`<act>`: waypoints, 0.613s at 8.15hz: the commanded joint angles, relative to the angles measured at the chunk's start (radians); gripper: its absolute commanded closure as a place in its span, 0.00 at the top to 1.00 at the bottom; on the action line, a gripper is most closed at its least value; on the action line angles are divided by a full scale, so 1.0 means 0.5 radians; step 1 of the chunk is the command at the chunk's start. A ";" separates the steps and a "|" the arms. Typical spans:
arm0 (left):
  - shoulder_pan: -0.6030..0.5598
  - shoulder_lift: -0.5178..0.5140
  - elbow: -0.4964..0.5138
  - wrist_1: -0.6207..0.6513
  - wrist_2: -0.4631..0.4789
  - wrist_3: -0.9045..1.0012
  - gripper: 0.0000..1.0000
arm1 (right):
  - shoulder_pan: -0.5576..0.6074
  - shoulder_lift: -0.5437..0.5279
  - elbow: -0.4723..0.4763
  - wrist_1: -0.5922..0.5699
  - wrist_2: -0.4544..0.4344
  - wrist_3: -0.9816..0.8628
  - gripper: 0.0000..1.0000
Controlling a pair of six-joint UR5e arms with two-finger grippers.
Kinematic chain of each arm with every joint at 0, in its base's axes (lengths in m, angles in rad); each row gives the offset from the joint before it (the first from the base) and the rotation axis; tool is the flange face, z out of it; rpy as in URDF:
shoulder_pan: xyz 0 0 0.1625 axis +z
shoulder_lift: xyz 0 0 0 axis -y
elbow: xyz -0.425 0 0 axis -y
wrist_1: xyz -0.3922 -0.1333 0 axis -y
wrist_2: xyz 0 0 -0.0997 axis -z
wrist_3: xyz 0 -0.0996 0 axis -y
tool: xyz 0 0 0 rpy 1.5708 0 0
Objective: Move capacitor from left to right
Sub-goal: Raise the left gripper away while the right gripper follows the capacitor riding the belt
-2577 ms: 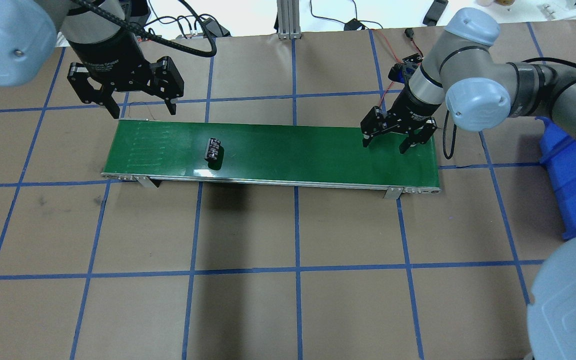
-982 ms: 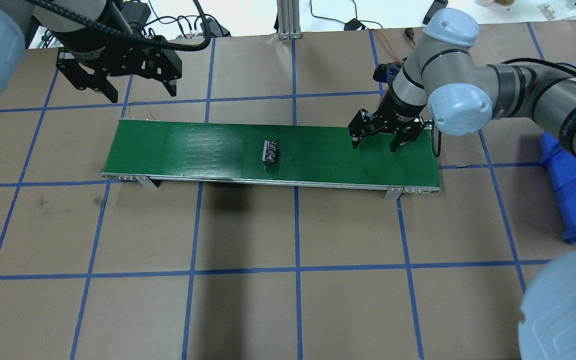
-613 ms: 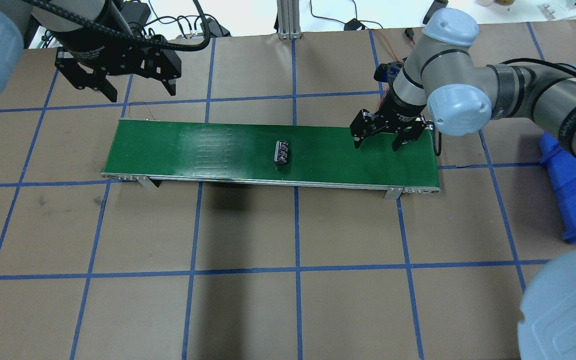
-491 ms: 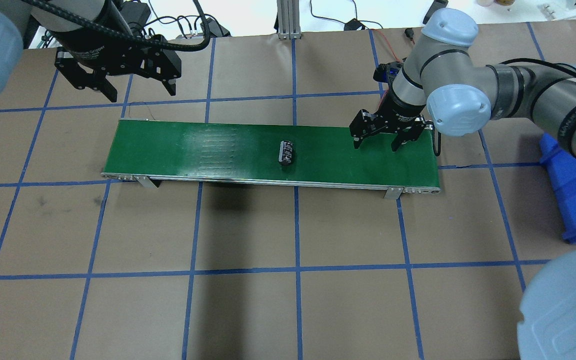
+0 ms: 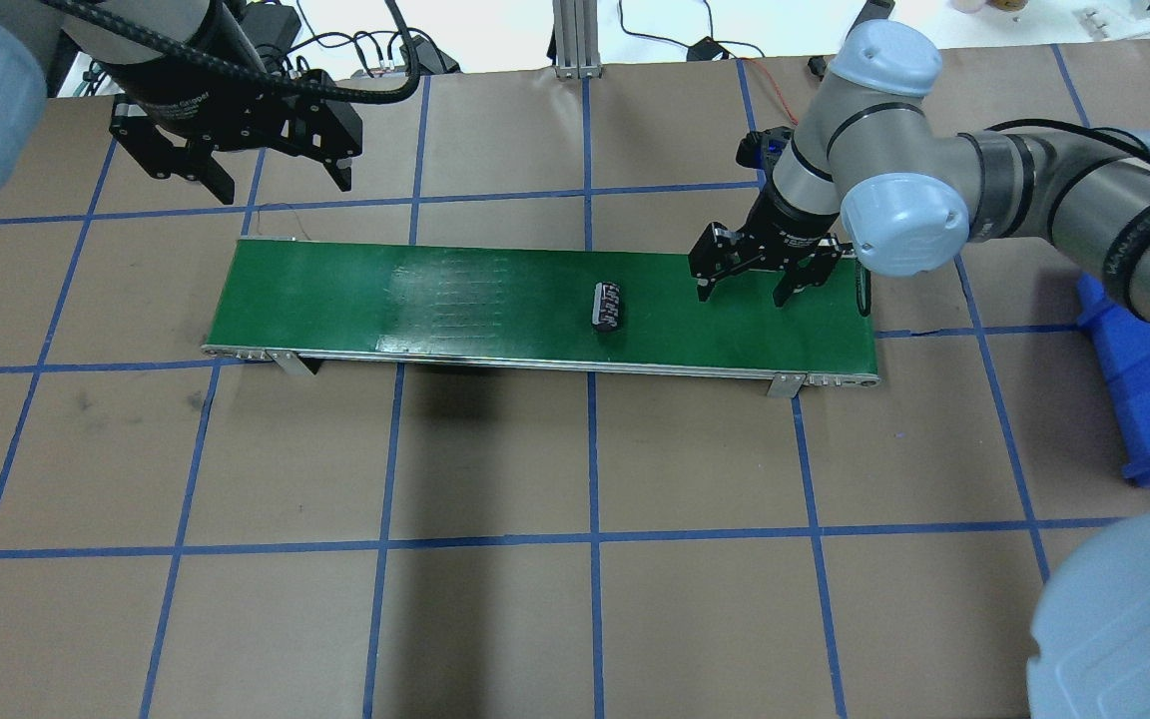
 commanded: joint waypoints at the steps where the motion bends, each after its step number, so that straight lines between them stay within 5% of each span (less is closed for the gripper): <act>1: 0.000 -0.005 0.000 0.002 0.000 0.000 1.00 | 0.152 -0.018 -0.006 -0.010 -0.010 0.199 1.00; 5: 0.000 -0.005 -0.003 0.002 0.000 -0.003 1.00 | 0.239 -0.003 -0.022 -0.059 -0.010 0.372 1.00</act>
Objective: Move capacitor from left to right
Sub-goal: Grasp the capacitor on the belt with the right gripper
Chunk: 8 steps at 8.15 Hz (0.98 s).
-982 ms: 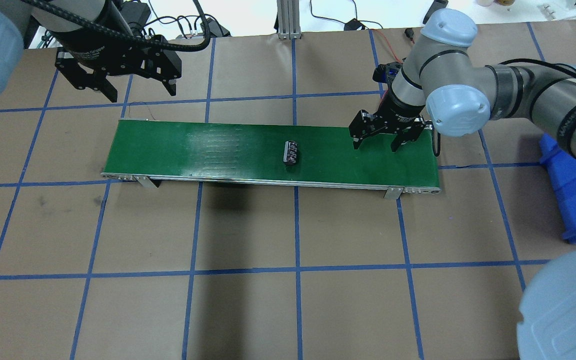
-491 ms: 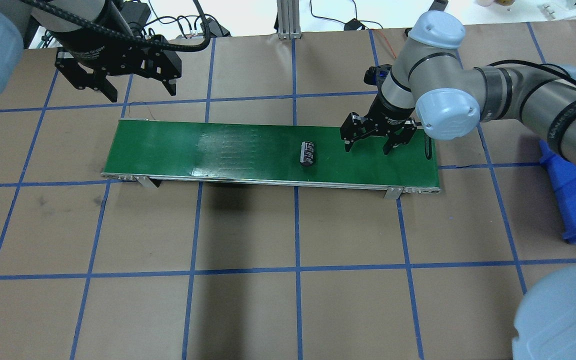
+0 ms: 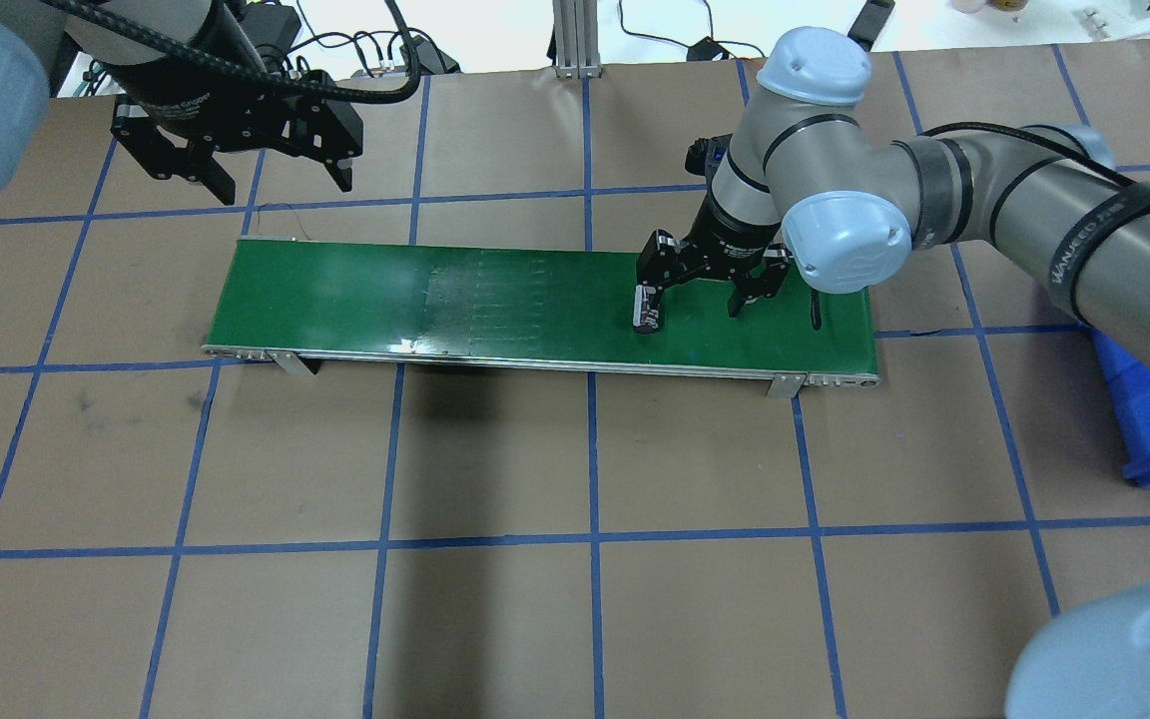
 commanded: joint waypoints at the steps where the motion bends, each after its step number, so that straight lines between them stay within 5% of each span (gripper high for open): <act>1: -0.001 0.001 -0.002 0.000 0.000 0.005 1.00 | 0.027 0.021 -0.005 -0.043 -0.014 0.043 1.00; 8: -0.001 0.010 -0.002 -0.003 0.003 0.005 1.00 | 0.009 0.073 -0.008 -0.062 -0.443 -0.251 0.90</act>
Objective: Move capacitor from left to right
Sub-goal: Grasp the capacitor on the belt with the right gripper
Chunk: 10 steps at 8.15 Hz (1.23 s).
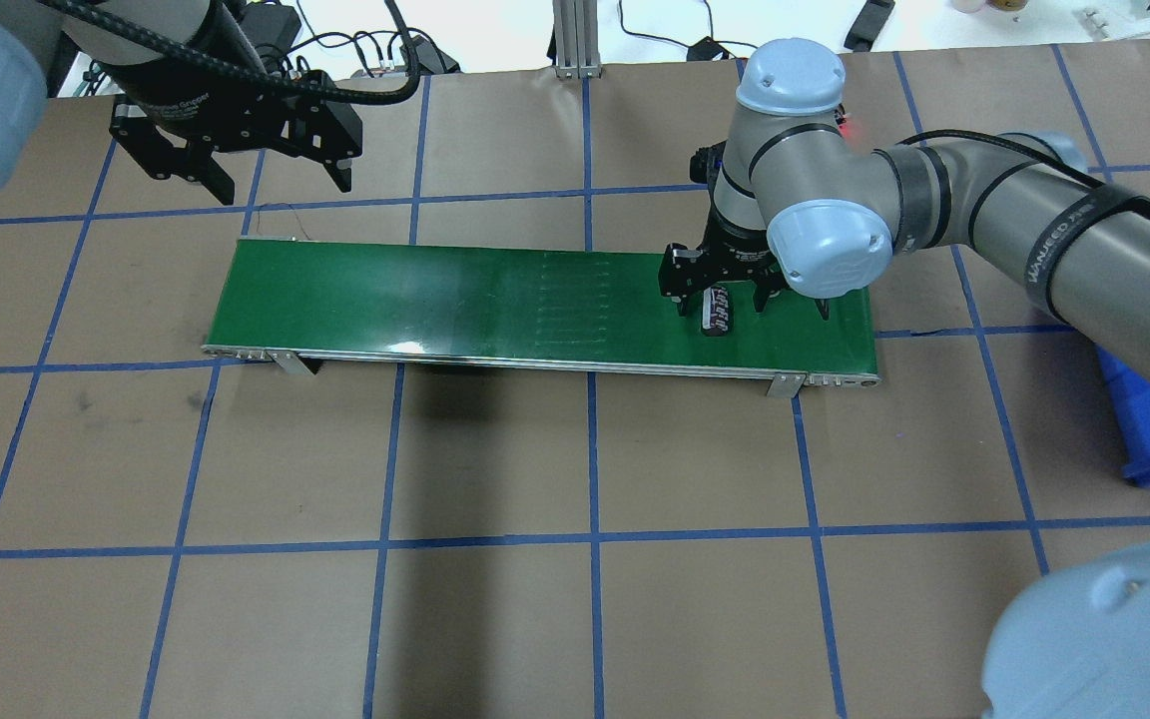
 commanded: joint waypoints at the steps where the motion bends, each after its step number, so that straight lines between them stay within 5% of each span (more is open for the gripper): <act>1: 0.000 0.003 -0.004 0.000 0.003 -0.001 1.00 | -0.018 0.011 0.002 0.001 -0.120 -0.139 0.86; 4: 0.000 0.003 -0.004 0.000 0.003 -0.001 1.00 | -0.104 0.005 0.020 0.019 -0.123 -0.203 0.77; 6: 0.000 0.003 -0.004 0.000 0.003 0.002 1.00 | -0.126 -0.017 0.021 0.104 -0.135 -0.210 0.30; 8: 0.000 0.003 -0.001 0.000 0.003 0.002 1.00 | -0.162 -0.044 0.018 0.212 -0.135 -0.225 0.00; 10: 0.000 0.006 -0.004 -0.003 0.006 0.002 1.00 | -0.312 -0.090 -0.068 0.249 -0.126 -0.393 0.00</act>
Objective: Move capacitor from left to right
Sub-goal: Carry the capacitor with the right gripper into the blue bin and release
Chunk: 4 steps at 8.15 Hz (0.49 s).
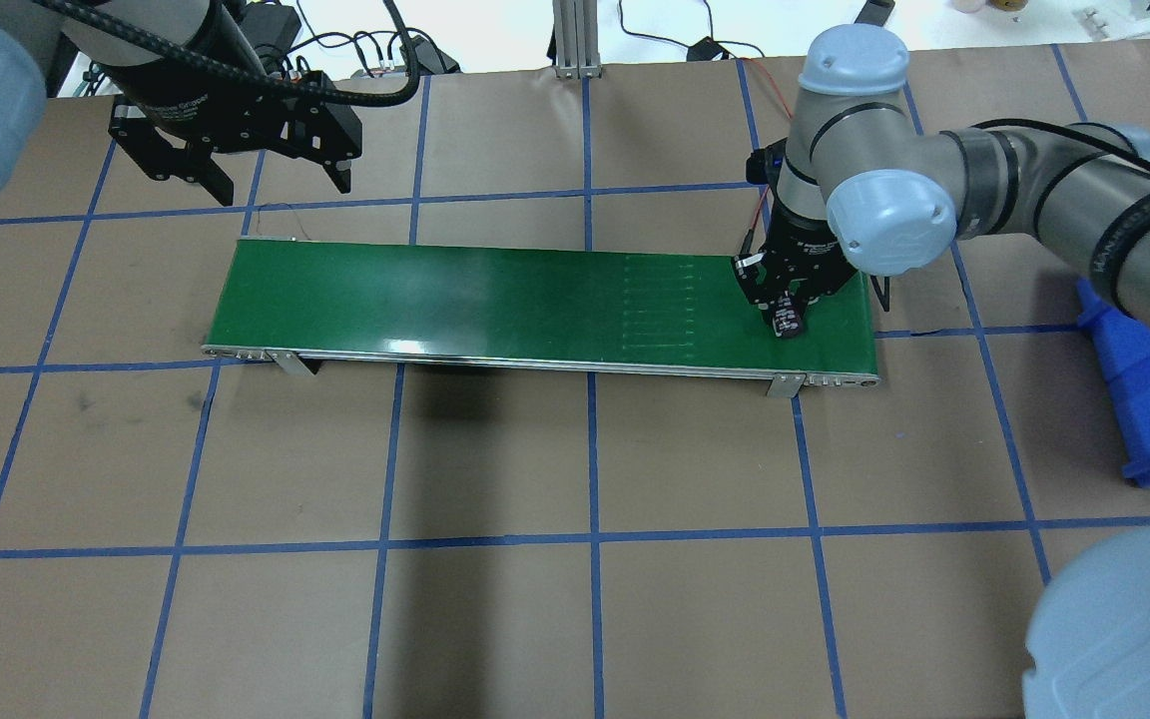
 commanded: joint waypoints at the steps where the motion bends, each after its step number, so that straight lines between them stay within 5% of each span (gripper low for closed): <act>1: 0.000 0.001 -0.001 0.000 0.000 -0.002 1.00 | -0.260 -0.108 -0.158 0.174 0.010 -0.328 0.00; 4: 0.000 0.007 -0.001 -0.006 0.006 0.001 1.00 | -0.809 -0.250 -0.193 0.212 -0.182 -1.354 0.00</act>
